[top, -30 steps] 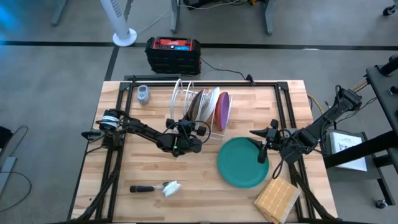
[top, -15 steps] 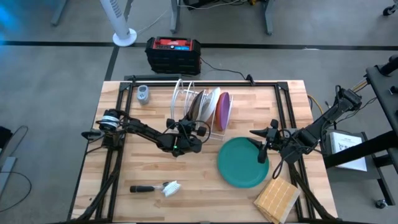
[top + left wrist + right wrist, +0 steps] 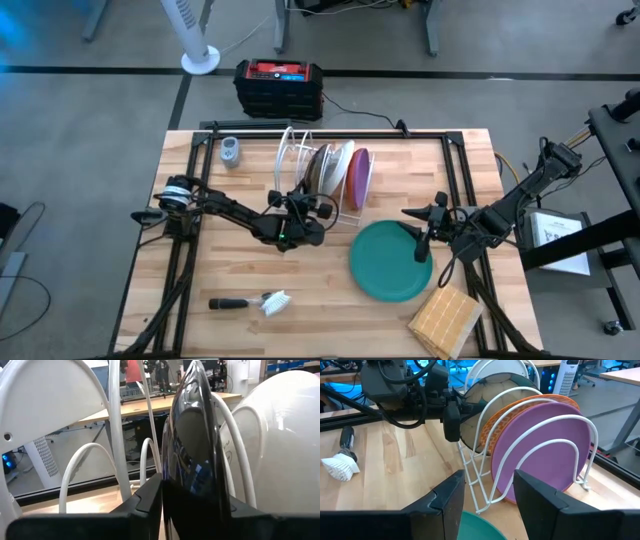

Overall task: Sort dishes
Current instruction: Put the blue patterned plate into the dish rack

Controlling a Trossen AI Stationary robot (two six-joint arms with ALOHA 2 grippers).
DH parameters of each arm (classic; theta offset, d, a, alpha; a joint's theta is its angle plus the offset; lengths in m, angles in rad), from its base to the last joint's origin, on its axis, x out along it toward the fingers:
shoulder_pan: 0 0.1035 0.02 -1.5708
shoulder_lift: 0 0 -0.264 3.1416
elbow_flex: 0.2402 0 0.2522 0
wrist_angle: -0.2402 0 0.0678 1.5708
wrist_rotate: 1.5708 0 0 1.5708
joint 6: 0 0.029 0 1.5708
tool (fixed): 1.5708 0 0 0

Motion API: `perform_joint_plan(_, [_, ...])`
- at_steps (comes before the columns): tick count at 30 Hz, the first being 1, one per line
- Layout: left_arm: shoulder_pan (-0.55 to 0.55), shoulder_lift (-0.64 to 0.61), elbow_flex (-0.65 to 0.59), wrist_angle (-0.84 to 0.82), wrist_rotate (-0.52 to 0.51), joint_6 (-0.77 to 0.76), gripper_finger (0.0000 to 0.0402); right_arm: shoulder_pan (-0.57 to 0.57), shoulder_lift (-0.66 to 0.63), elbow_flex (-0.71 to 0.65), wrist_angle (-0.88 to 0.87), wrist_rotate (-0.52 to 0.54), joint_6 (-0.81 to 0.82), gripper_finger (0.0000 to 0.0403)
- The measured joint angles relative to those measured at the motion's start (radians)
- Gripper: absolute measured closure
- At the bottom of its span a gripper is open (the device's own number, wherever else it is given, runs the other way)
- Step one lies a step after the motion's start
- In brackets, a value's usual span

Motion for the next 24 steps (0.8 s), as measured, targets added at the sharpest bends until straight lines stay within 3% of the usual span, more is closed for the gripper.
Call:
perform_joint_plan(16, [-0.031, 0.000, 0.003, -0.001, 0.001, 0.002, 0.0228, 0.000, 0.000, -0.001, 0.000, 0.000, -0.003, 0.0244])
perform_joint_plan(24, [-0.055, 0.000, 0.003, -0.001, 0.001, 0.003, 0.0202, 0.000, 0.000, -0.001, 0.000, 0.000, -0.003, 0.0239])
